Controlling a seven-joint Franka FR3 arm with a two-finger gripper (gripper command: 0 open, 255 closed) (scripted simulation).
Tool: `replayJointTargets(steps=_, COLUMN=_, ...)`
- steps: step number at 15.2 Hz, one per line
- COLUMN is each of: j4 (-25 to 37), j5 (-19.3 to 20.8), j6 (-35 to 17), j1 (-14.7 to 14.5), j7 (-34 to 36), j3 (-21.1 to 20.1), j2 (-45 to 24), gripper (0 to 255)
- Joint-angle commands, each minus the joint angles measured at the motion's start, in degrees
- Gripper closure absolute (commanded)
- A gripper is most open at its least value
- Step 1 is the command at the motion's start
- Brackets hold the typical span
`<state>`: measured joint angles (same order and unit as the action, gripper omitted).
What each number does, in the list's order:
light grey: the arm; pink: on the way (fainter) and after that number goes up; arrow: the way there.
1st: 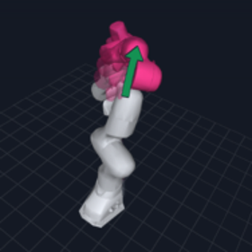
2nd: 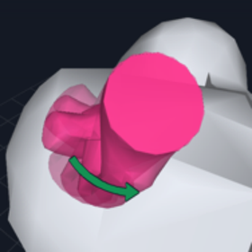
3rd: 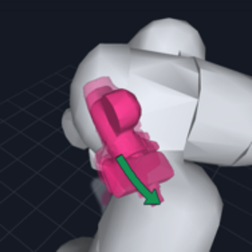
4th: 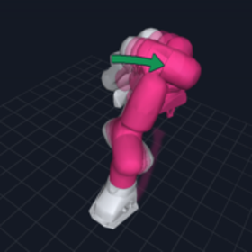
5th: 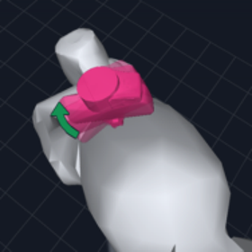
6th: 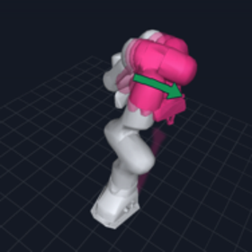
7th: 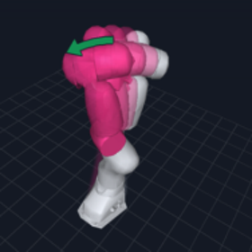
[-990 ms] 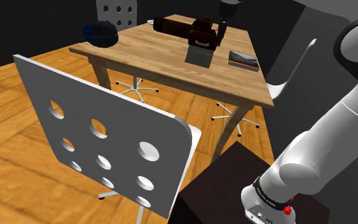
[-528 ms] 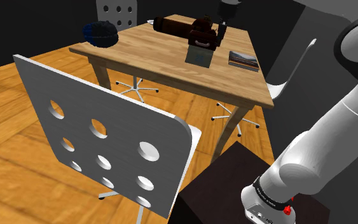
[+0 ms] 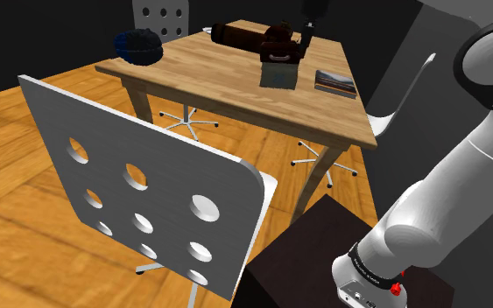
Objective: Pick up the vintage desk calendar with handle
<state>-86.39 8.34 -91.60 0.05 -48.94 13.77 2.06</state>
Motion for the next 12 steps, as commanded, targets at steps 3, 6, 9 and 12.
replayJointTargets(steps=3, j4=5.16, j5=-0.39, j6=3.56, j1=0.14, j7=-0.77, j3=0.16, j2=-1.5, gripper=255)
replayJointTargets(steps=6, j4=9.32, j5=-0.73, j6=6.31, j1=0.27, j7=-1.33, j3=0.28, j2=-2.9, gripper=255)
replayJointTargets(steps=9, j4=13.9, j5=-1.14, j6=9.22, j1=0.46, j7=-1.95, j3=0.44, j2=-4.56, gripper=255)
replayJointTargets(steps=12, j4=15.78, j5=-1.32, j6=10.38, j1=0.55, j7=-2.2, j3=0.51, j2=-5.27, gripper=255)
